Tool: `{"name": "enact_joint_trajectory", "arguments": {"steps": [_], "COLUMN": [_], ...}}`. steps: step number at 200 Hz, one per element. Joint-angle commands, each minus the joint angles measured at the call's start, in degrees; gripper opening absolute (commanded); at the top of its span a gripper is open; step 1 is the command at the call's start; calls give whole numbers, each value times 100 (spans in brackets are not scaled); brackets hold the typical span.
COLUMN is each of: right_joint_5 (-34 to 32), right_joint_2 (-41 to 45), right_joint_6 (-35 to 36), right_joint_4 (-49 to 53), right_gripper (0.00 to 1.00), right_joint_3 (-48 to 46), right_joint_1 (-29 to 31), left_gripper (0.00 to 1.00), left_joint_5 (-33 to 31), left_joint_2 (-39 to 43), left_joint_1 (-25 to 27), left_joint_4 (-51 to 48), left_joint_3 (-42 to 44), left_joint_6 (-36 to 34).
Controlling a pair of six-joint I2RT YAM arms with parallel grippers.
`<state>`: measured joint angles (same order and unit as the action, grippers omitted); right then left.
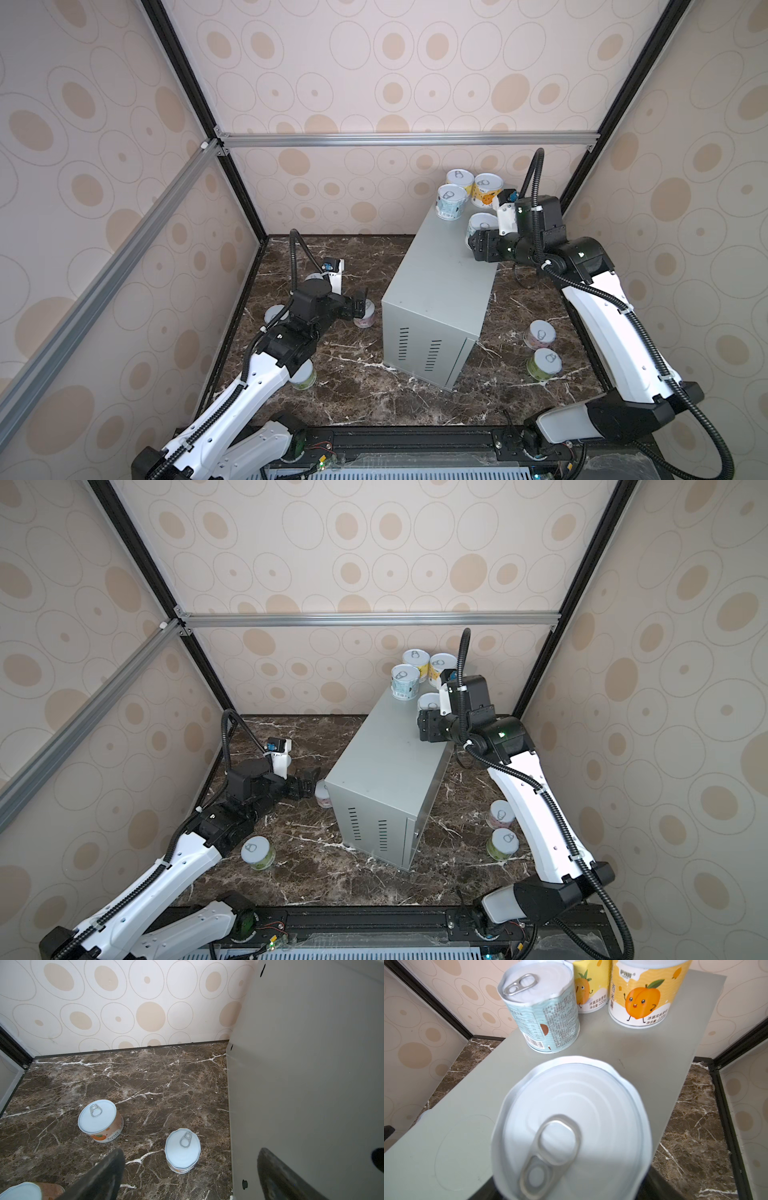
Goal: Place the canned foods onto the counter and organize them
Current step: 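Lower the pale blue can beside the other pale blue can on the cabinet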
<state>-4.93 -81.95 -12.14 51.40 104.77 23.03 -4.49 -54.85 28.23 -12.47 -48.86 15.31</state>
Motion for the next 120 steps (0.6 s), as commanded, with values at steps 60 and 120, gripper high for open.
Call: {"name": "enact_joint_trajectory", "arguments": {"steps": [60,120], "right_joint_5": [-561,-855], "right_joint_2": [-351,-822], "right_joint_6": [-69,67], "right_joint_4": [-299,-204], "right_gripper": [66,65], "right_joint_3": [197,587], "right_joint_1": [33,-32], "left_gripper": [99,99], "left_joint_5": [1,36], "left_joint_2": [30,7], "left_joint_1": [-28,-28], "left_joint_4": [122,122], "left_joint_3": [24,11], "left_joint_6": [-116,-125]}}
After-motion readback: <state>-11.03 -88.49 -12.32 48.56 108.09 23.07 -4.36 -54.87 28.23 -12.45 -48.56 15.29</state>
